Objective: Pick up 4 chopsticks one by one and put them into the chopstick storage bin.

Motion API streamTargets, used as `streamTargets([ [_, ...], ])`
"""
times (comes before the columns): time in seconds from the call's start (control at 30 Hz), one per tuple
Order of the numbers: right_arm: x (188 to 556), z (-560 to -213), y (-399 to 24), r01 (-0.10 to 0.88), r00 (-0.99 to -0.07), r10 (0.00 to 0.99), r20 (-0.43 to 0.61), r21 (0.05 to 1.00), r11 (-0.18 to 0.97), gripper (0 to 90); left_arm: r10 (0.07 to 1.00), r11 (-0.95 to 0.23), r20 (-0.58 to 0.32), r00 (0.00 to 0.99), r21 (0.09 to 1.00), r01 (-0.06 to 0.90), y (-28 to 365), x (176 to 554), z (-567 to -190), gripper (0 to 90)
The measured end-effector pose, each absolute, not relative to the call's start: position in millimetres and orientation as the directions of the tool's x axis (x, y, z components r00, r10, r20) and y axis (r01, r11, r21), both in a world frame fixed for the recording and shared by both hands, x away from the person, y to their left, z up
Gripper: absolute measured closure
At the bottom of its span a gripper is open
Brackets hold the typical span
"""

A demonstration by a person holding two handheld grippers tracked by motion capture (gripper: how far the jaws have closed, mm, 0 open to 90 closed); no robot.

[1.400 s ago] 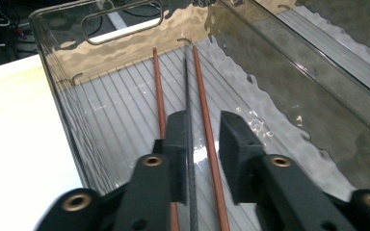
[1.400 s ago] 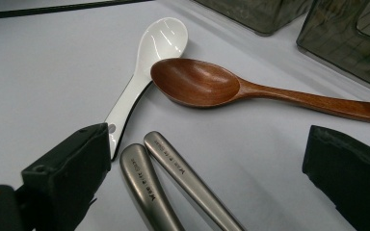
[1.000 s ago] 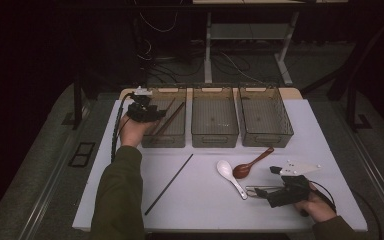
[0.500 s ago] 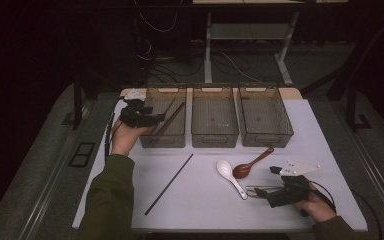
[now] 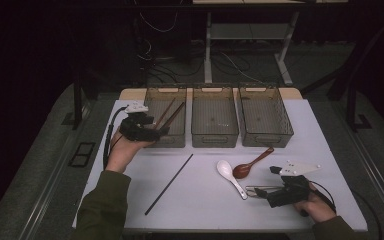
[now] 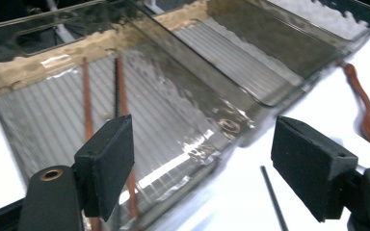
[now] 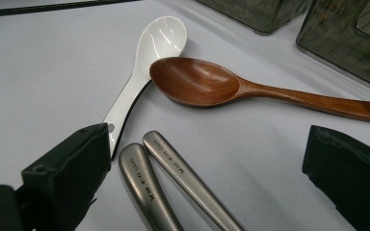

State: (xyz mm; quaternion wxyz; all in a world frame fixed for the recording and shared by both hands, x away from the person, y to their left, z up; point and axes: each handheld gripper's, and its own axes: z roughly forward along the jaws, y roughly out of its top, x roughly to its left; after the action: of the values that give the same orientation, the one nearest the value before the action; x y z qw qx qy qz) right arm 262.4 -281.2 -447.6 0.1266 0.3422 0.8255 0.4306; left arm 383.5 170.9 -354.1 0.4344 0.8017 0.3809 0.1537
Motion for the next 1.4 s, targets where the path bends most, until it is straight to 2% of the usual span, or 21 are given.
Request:
streamTargets([
  [0.2,261.7,-447.2,-281.1,0.460,-0.733,0.675,0.091,0.796,0.392,3.0,0.723,-0.381,-0.059,0.688,0.797,0.469,159.3,364.5,-357.0,17.7],
  [0.83,261.6,-446.7,-281.9,0.457,-0.731,0.676,0.089,0.800,0.389,3.0,0.717,-0.365,-0.068,0.694,0.811,0.457,151.7,306.3,-380.5,14.5],
  [1.0,261.7,-446.8,-281.8,0.457,-0.731,0.676,0.089,0.799,0.389,3.0,0.721,-0.344,-0.087,0.688,0.816,0.464,152.0,292.3,-391.5,14.4],
  [1.23,261.3,-446.9,-281.4,0.457,-0.731,0.677,0.087,0.799,0.391,3.0,0.730,-0.357,-0.063,0.681,0.814,0.458,149.4,275.9,-406.5,14.8],
  [1.4,260.9,-446.8,-280.9,0.455,-0.733,0.674,0.085,0.799,0.394,3.0,0.742,-0.342,-0.081,0.666,0.809,0.479,150.1,268.2,-421.0,19.5],
])
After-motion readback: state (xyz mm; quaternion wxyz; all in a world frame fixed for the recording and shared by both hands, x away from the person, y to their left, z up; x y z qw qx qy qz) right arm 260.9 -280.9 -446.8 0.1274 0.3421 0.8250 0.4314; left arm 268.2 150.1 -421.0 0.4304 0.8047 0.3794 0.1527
